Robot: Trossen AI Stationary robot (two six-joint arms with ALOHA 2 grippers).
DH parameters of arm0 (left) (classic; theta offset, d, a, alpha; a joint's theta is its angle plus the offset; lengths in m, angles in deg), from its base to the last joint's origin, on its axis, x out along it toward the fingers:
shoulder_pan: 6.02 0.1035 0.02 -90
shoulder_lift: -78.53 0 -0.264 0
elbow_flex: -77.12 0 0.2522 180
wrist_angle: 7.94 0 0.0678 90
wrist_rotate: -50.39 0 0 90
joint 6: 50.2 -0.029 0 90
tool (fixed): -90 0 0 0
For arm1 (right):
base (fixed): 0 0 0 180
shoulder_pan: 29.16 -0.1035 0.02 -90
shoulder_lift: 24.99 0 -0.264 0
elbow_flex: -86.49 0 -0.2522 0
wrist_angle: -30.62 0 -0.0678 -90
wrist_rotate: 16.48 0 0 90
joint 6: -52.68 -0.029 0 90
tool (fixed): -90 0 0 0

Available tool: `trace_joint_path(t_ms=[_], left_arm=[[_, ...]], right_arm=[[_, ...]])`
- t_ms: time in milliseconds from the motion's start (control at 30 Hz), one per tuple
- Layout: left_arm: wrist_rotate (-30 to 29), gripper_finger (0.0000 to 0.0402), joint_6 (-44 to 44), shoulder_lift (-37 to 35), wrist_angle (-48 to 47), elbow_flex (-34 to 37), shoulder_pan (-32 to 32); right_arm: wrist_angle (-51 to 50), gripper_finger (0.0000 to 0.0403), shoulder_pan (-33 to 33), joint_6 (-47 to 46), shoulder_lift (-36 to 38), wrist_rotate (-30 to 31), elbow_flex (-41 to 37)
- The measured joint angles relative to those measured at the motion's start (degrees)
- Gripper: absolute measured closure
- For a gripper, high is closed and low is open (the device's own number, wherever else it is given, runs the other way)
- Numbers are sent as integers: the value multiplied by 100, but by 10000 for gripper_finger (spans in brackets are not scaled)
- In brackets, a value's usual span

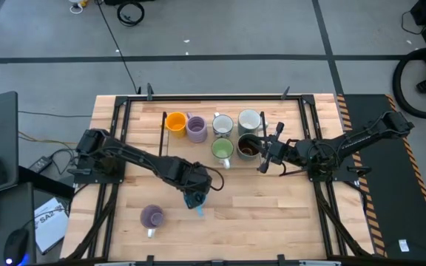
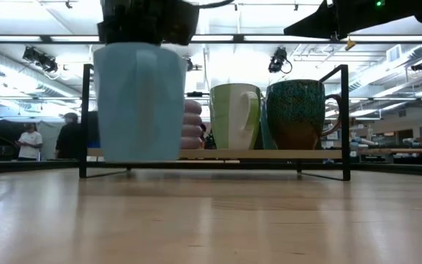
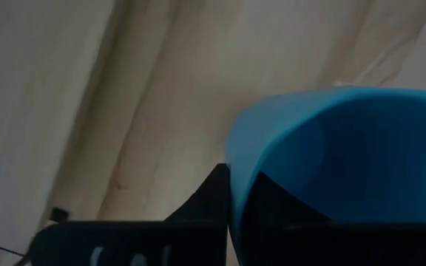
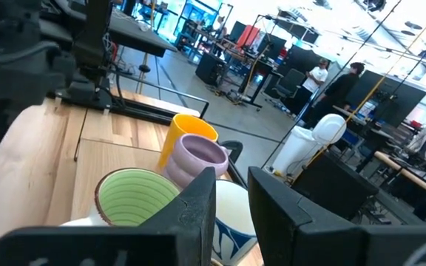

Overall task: Place coffee mugs
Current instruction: Put the blue mug on the shelf

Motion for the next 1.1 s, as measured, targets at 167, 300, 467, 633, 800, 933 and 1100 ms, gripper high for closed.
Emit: trace_joint_path(t_ms=[167, 300, 467, 633, 800, 933, 1100], left_arm=[[-158, 376, -382, -1, -628, -374, 183], [-135, 376, -1046, -6, -986, -635, 427], [-66, 376, -2242, -10, -1040, -838, 804], [-87, 376, -3385, -10, -1050, -867, 1227], [-199, 366, -4248, -10, -992, -866, 1633], [-207, 370, -4638, -10, -879, -865, 1930], [-181, 371, -4924, -10, -703, -865, 2213]], right_arm=[[0, 317, 0, 0, 0, -8, 0], [2, 317, 0, 1, 0, -9, 0], [2, 317, 0, 2, 0, -102, 0], [-27, 317, 0, 2, 0, -102, 0], [-70, 317, 0, 2, 0, -102, 0], [-74, 317, 0, 2, 0, -102, 0], [-79, 317, 0, 2, 0, -102, 0]])
